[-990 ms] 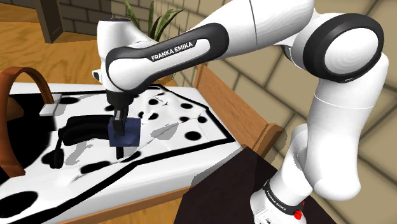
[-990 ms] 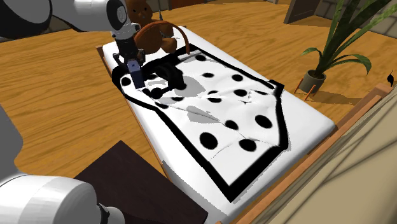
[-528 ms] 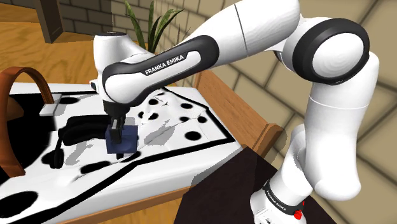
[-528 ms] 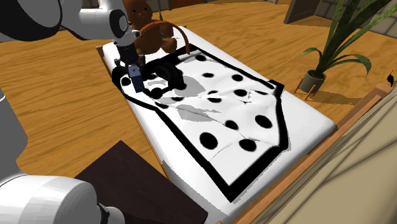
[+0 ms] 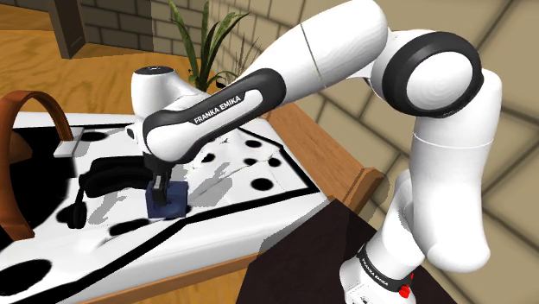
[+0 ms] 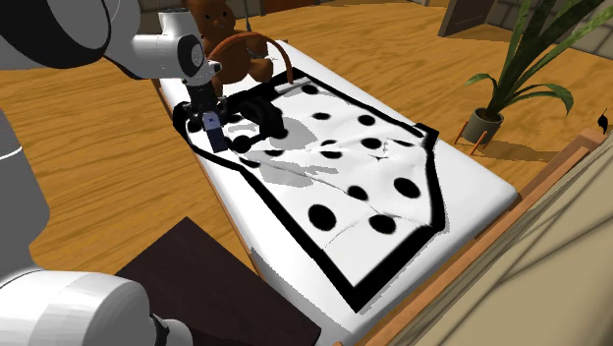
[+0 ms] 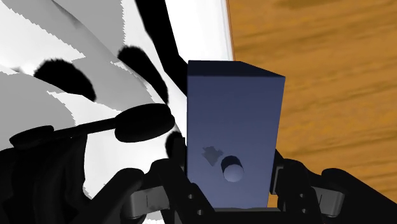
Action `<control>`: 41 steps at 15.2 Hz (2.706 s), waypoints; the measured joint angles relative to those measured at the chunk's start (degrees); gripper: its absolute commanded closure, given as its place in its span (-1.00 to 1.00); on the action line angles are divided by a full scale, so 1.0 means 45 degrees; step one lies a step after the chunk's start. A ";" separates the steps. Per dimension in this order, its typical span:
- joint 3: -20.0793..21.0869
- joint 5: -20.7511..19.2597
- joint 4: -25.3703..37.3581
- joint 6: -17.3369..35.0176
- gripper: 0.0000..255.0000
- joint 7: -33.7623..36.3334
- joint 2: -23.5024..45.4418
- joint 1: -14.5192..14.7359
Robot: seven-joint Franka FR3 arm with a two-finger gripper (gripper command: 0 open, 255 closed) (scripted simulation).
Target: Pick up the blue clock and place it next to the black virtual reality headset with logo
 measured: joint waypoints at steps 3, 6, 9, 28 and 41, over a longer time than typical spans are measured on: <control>-0.0005 -0.0026 -0.0057 0.0388 1.00 0.0050 0.0332 0.0034; -0.0021 -0.0048 -0.0112 0.0780 1.00 0.0052 0.0667 0.0035; -0.0043 -0.0072 -0.0114 0.1177 1.00 0.0042 0.1063 0.0028; -0.0089 -0.0142 -0.0062 0.2216 -1.00 0.0110 0.2146 0.0083; -0.0034 -0.0069 -0.0068 0.1070 -1.00 0.0065 0.0991 0.0045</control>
